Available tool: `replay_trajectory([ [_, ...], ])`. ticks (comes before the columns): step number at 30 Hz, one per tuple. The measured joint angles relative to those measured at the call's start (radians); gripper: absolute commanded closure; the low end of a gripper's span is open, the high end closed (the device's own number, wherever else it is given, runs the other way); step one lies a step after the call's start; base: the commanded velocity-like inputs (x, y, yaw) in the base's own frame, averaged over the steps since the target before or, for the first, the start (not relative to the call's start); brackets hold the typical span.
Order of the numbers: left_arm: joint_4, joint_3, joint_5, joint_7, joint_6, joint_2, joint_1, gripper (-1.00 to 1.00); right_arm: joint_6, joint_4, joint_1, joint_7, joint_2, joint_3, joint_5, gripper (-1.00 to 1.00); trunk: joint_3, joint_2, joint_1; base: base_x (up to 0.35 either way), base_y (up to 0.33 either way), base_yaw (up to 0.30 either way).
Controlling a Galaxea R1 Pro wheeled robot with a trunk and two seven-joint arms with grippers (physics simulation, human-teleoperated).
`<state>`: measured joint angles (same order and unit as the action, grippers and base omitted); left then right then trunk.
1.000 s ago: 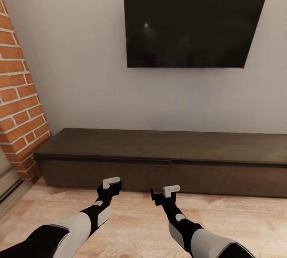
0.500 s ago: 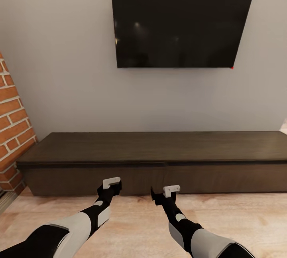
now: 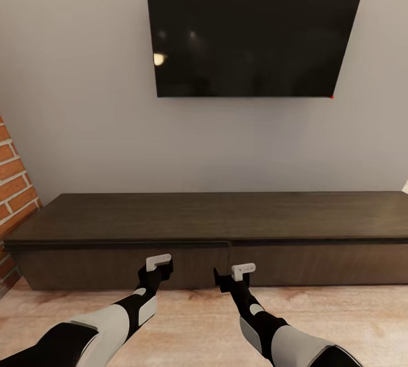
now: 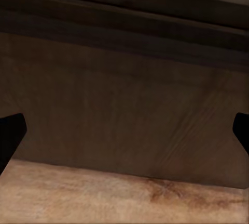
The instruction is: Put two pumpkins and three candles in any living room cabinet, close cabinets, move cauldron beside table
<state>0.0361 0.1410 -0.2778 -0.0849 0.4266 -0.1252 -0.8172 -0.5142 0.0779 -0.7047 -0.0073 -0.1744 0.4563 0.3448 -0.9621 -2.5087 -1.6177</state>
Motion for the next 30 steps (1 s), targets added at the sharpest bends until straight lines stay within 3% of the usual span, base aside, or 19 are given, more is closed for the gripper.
replay_trajectory([
  [11,0.0,0.0,0.0,0.0,0.0,0.0,0.001,-1.0,0.0,0.0,0.0,0.037,0.0,0.001,-0.001,-1.0,0.0,0.0,0.0,0.002,-0.018,0.0],
  [26,0.0,0.001,0.001,0.0,0.0,0.0,0.001,-1.0,-0.001,-0.001,0.0,0.038,0.0,0.001,-0.001,-1.0,0.0,0.0,0.0,-0.057,-0.275,0.0],
  [30,0.006,0.001,-0.017,0.002,0.002,0.0,0.0,-1.0,-0.008,0.01,-0.017,0.035,0.0,-0.017,0.01,-1.0,0.0,0.0,0.0,0.0,0.0,0.0],
])
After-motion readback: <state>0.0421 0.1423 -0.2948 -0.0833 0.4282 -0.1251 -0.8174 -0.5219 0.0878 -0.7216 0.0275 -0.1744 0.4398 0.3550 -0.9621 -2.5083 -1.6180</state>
